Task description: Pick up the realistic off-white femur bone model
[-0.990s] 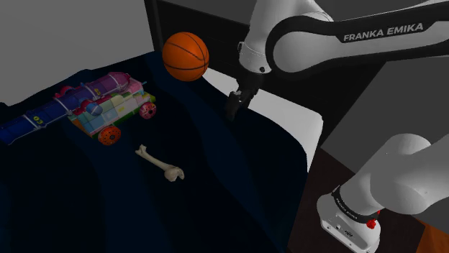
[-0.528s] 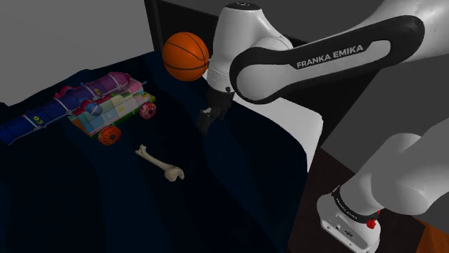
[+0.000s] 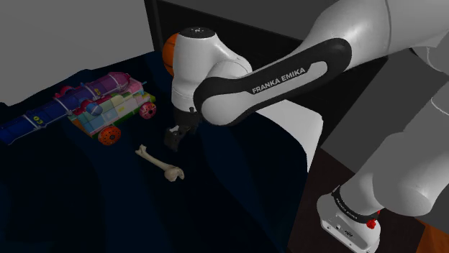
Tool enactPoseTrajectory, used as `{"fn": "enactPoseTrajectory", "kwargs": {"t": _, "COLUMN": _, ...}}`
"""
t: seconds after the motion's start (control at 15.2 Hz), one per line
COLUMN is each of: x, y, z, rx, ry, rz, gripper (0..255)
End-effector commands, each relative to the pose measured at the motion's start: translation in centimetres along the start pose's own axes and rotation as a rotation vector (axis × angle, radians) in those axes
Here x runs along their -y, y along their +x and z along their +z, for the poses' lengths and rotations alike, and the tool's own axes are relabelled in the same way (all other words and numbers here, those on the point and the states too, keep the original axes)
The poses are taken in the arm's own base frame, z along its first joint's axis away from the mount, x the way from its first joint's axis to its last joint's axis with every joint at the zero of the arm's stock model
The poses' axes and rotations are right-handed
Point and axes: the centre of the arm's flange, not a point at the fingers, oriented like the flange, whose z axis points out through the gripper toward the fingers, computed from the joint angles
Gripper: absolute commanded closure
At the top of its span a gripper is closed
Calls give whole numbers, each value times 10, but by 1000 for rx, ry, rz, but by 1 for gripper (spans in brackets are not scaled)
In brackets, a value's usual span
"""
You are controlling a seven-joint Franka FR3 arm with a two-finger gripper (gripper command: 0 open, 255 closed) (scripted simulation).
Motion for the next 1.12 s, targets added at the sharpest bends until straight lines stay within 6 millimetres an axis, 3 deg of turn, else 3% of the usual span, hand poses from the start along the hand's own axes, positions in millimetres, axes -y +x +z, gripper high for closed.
{"fn": "enactPoseTrajectory", "kwargs": {"t": 0.0, "x": 19, "y": 10, "z": 14, "rx": -2, "ry": 3, "rz": -14, "gripper": 0}}
{"fn": "enactPoseTrajectory", "kwargs": {"t": 0.4, "x": 71, "y": 43, "z": 54, "rx": -5, "ry": 10, "rz": -54, "gripper": 0}}
{"fn": "enactPoseTrajectory", "kwargs": {"t": 0.99, "x": 67, "y": 38, "z": 94, "rx": -5, "ry": 10, "rz": -54, "gripper": 0}}
{"fn": "enactPoseTrajectory", "kwargs": {"t": 1.06, "x": 68, "y": 38, "z": 93, "rx": -5, "ry": 10, "rz": -54, "gripper": 255}}
